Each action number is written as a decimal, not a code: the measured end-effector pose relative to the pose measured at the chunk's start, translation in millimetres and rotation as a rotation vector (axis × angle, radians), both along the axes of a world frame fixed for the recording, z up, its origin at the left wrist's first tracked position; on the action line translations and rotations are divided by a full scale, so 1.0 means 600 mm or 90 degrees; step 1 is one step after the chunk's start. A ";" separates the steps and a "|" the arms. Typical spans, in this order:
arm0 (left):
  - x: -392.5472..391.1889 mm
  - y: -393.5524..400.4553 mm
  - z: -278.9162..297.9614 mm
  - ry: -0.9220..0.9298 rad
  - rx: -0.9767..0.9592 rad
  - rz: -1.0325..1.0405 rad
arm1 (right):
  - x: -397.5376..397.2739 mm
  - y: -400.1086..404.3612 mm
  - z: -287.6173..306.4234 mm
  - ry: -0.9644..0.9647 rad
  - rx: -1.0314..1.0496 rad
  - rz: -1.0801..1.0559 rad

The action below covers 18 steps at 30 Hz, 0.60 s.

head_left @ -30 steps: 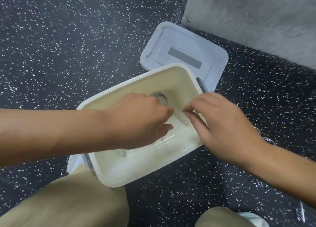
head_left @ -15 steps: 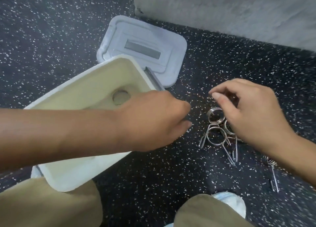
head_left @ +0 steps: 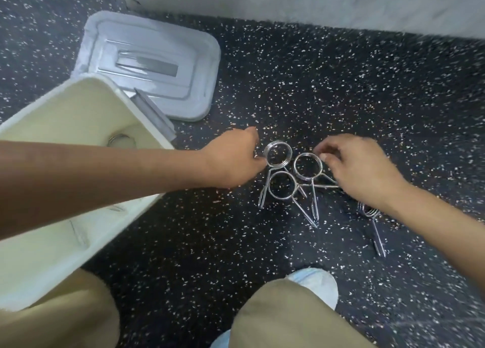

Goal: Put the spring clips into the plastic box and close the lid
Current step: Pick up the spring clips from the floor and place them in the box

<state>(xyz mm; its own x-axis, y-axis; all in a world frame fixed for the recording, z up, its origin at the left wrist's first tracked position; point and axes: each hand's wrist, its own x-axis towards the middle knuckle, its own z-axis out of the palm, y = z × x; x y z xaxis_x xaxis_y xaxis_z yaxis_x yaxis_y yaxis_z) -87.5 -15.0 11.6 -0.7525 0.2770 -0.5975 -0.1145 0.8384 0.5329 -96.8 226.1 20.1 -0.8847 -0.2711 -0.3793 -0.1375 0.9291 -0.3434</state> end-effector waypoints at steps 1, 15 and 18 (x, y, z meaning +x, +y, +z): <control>-0.002 0.007 -0.012 -0.009 0.002 0.014 | 0.006 0.008 -0.011 -0.010 0.007 0.028; -0.019 0.067 -0.082 -0.074 0.065 0.183 | 0.016 0.026 -0.090 0.054 0.218 0.347; -0.027 0.064 -0.080 -0.054 0.047 0.157 | 0.019 0.029 -0.090 0.073 0.232 0.356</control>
